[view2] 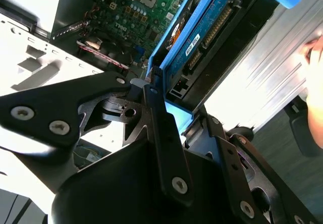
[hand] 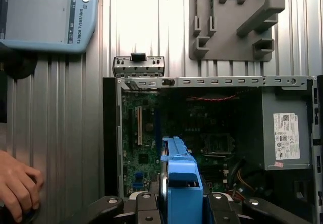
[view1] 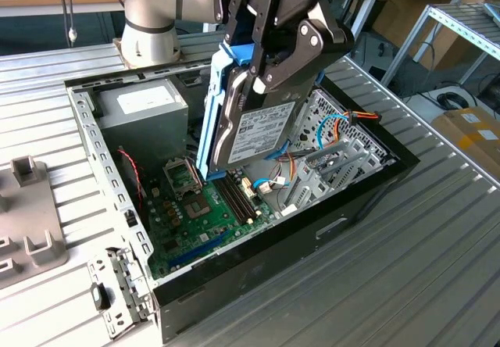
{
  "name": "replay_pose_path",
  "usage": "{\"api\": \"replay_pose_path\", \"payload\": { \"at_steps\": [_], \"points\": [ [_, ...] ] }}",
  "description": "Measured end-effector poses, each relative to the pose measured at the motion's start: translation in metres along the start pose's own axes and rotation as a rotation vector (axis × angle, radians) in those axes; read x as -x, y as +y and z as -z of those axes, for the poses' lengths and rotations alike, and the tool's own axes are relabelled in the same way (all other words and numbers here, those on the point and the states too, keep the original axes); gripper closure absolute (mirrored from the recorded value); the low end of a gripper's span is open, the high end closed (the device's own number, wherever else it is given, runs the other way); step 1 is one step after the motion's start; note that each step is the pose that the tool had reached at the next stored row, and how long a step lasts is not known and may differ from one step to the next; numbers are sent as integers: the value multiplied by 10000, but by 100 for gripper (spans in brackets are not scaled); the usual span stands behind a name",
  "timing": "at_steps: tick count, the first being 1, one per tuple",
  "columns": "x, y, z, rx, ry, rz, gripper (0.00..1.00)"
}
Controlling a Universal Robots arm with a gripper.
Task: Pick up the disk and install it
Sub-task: 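Insert the disk into the insertion slot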
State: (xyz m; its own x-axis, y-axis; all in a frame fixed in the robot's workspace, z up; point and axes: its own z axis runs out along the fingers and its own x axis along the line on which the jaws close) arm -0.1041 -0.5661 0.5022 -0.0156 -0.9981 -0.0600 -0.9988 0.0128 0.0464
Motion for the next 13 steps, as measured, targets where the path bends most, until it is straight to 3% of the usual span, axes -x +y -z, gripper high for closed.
{"api": "replay_pose_path", "payload": {
  "at_steps": [13],
  "points": [
    [-29,-41,0,0,-1,1,63]
  ]
}}
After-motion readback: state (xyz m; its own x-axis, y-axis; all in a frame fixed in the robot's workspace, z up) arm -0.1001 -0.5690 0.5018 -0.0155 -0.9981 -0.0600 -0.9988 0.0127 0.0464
